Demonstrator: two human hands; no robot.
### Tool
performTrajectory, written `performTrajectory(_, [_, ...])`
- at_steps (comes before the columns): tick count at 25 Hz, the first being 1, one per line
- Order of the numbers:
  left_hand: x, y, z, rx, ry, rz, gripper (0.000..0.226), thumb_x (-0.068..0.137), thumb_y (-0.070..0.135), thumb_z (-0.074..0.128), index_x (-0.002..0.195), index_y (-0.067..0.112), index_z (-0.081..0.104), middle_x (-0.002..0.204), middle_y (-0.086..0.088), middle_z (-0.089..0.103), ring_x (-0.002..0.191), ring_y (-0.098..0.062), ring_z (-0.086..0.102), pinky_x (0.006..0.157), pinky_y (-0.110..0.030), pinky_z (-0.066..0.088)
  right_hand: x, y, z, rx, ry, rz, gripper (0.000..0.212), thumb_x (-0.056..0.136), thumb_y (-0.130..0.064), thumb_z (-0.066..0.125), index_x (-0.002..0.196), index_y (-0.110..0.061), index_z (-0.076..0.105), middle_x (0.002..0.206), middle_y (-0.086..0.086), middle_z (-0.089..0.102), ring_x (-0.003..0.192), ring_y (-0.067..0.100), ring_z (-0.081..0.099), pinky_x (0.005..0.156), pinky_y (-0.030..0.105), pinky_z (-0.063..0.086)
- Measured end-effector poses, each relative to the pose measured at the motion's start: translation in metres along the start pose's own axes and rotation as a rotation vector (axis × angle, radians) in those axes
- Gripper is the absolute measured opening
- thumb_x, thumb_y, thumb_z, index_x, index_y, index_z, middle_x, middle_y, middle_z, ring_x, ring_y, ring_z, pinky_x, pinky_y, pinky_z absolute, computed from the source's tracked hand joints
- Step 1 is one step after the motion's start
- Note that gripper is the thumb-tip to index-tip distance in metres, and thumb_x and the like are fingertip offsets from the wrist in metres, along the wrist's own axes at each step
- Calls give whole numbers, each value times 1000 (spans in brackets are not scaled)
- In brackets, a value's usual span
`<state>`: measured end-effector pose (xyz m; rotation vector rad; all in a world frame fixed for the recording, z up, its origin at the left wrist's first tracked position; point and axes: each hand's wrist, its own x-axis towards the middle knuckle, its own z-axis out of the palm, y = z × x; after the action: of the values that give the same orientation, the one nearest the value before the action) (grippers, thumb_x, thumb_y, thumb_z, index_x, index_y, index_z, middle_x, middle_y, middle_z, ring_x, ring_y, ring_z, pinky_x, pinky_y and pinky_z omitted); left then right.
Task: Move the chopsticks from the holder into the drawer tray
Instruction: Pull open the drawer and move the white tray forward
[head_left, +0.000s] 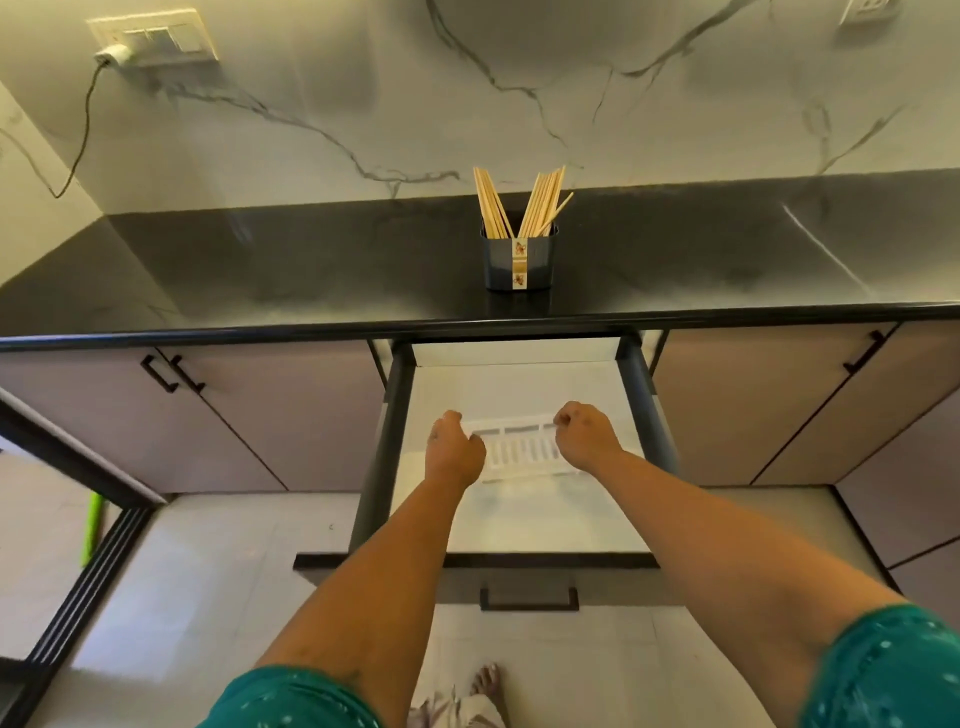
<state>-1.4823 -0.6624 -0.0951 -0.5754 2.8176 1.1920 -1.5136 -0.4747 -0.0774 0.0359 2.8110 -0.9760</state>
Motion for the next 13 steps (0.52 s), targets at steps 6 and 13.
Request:
performTrajectory(6, [80, -42, 33, 145, -365, -243, 48, 93, 14, 55, 136, 4, 37, 133, -15, 47, 117, -31, 52, 97, -34, 44, 68, 42, 33, -20, -118, 283, 53, 95, -7, 47, 143, 2, 28, 149, 20, 32, 135, 35, 37, 112, 37, 33])
performTrajectory(13, [110, -61, 55, 231, -505, -153, 67, 87, 8, 59, 144, 10, 24, 133, -16, 48, 118, -31, 51, 98, -37, 46, 84, 73, 60, 9, -117, 528, 48, 93, -6, 51, 138, 1, 34, 136, 23, 45, 119, 39, 52, 94, 38, 45])
